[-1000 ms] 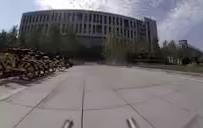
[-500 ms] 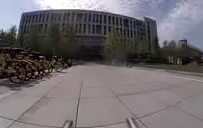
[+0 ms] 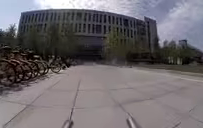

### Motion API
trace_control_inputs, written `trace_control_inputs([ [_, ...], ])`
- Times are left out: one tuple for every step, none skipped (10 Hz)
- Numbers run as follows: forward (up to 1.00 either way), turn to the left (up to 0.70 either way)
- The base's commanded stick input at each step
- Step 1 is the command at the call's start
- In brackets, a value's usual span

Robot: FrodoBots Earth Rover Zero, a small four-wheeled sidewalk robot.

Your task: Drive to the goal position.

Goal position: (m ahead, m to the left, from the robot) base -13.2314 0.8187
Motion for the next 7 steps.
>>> trace_control_inputs([
  [0.70,0.00],
  [0.70,0.00],
  [0.70,0.05],
  [0.70,0.18],
  [0.70,0.35],
  [0.70,0.35],
  [0.70,0.35],
])
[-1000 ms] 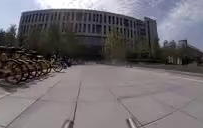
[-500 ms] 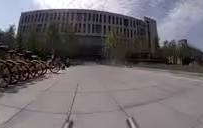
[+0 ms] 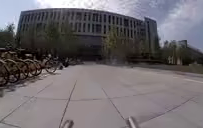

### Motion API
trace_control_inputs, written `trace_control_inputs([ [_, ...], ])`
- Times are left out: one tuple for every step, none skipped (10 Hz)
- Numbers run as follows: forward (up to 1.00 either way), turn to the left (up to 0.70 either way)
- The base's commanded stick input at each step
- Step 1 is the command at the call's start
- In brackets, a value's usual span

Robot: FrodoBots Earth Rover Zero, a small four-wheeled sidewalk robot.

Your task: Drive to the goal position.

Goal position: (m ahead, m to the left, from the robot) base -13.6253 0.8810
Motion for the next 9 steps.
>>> trace_control_inputs([
  [0.70,0.20],
  [0.70,0.03],
  [0.70,0.02],
  [0.70,0.02],
  [0.70,0.02],
  [0.70,0.03],
  [0.70,0.03],
  [0.70,0.02],
  [0.70,0.02],
])
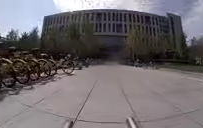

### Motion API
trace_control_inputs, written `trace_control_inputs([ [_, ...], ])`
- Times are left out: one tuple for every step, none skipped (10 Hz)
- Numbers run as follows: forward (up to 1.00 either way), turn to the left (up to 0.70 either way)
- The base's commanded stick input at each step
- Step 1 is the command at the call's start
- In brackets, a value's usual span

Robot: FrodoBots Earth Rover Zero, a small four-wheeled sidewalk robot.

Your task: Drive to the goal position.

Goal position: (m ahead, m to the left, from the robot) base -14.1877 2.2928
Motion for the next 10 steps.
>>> trace_control_inputs([
  [0.70,0.02],
  [0.70,0.02],
  [0.70,0.02],
  [0.70,0.03],
  [0.61,0.02],
  [0.19,0.01],
  [0.07,0.01],
  [-0.04,0.01],
  [-0.40,0.02],
  [-0.65,0.16],
])
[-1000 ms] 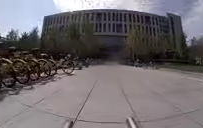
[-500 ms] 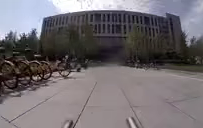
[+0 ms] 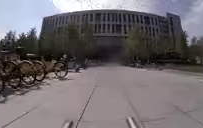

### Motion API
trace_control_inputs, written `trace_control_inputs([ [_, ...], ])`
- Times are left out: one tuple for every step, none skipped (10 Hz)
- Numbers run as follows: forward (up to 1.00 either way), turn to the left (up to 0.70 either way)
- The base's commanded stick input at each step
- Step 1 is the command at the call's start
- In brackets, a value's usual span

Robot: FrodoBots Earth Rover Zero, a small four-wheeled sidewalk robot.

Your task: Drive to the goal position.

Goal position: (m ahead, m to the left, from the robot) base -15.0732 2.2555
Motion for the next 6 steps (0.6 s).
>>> trace_control_inputs([
  [-0.70,0.32],
  [-0.70,0.35],
  [-0.70,0.35],
  [-0.70,0.35],
  [-0.70,0.35],
  [-0.70,0.35],
])
